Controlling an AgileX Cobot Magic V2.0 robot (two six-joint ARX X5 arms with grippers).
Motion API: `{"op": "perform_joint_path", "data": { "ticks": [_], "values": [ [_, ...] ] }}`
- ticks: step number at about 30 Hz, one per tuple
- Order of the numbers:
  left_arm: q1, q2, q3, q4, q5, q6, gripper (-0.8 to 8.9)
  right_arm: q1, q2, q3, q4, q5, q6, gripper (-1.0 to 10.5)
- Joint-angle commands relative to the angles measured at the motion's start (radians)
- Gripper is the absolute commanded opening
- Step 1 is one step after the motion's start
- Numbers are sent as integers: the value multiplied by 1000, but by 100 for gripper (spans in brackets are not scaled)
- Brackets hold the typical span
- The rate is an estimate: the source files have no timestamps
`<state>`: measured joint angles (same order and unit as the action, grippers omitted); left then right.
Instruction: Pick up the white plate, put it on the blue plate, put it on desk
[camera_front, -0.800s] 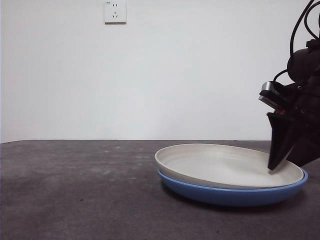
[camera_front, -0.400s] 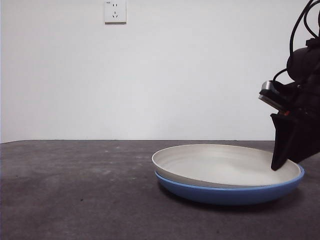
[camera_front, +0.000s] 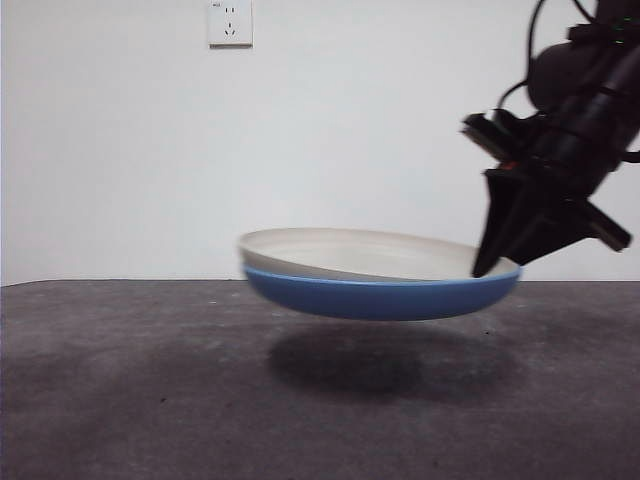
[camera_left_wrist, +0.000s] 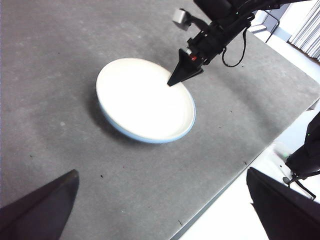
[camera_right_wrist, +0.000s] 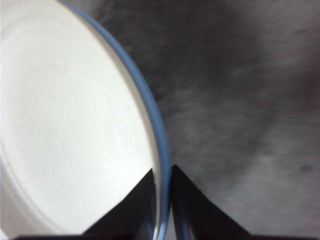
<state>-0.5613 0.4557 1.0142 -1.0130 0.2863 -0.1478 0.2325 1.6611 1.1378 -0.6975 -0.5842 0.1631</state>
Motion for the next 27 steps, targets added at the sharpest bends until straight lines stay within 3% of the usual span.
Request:
{"op": "perform_joint_path", "data": {
  "ticks": [1,5,10,22,27],
  "values": [
    [-6,0,8,12,3,1,657,60,20,20,50,-9,91,7],
    [-6,0,8,12,3,1,657,133,49,20,118,18,170,7],
    [-6,0,8,12,3,1,657,180,97,21,160,78,215,7],
    [-6,0,8,11,3,1,657,183,182,21,172,117,229,17],
    [-6,0,8,11,3,0,657,183,182,21,172,167,219,220]
  ]
}}
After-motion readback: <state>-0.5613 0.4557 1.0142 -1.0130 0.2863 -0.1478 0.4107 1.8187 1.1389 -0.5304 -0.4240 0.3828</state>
